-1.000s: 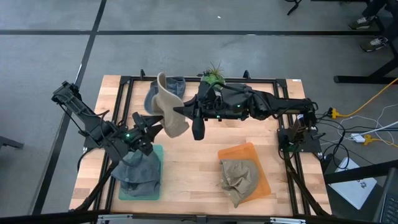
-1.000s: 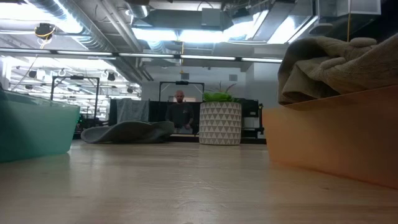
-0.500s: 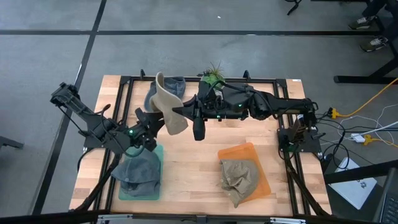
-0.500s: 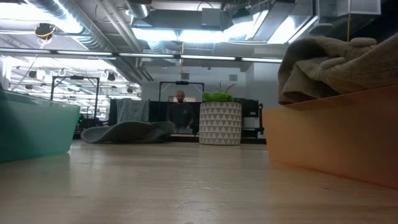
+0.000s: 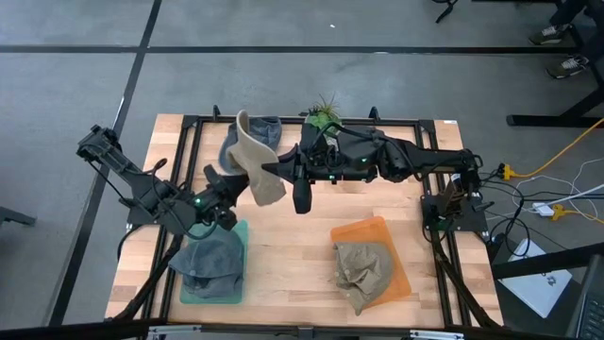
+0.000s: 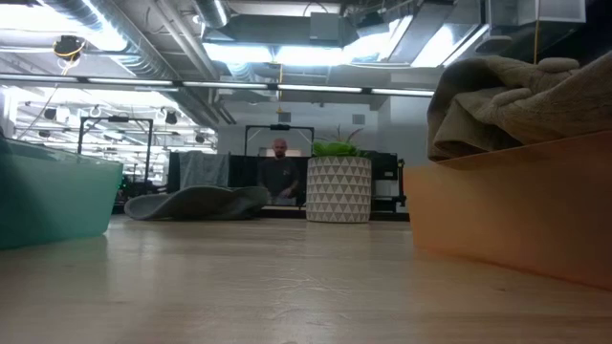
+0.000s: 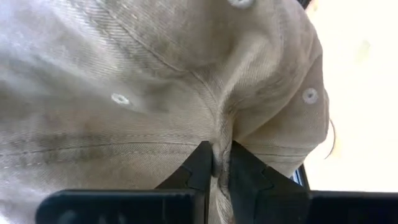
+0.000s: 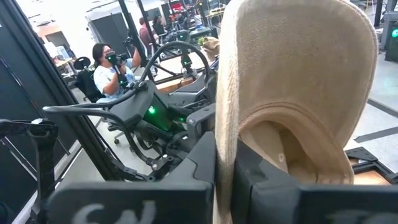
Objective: Pick & Place hat
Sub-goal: Put the brown cap into the orange bin
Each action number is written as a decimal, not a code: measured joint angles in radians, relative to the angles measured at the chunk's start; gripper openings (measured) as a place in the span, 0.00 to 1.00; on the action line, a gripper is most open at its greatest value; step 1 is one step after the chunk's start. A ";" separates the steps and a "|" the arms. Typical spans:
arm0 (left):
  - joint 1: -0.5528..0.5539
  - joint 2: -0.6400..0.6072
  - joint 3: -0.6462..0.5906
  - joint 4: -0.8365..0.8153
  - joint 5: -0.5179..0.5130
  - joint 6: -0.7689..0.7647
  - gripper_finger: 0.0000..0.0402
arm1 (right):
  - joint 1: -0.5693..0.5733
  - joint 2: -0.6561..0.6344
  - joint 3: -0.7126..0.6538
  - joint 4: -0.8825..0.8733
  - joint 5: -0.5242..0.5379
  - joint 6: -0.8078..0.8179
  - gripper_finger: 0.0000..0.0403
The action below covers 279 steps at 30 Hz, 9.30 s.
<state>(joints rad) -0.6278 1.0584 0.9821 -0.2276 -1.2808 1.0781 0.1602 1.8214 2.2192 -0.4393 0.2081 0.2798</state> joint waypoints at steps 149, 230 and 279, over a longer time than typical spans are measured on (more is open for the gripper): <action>0.302 0.000 0.000 -0.362 0.590 -0.927 0.13 | 0.048 0.192 0.021 -0.822 0.499 0.229 0.00; 0.355 0.154 0.000 0.110 0.644 -0.970 0.42 | 0.182 0.142 0.019 -0.714 0.628 0.340 0.01; 0.104 0.153 0.000 -0.225 0.532 -0.829 0.01 | 0.435 0.133 -0.418 -1.133 -0.538 0.899 0.01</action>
<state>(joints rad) -0.5240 1.2118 0.9825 -0.4526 -0.7490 0.2492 0.5947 1.9541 1.8014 -1.5721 -0.3297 1.1785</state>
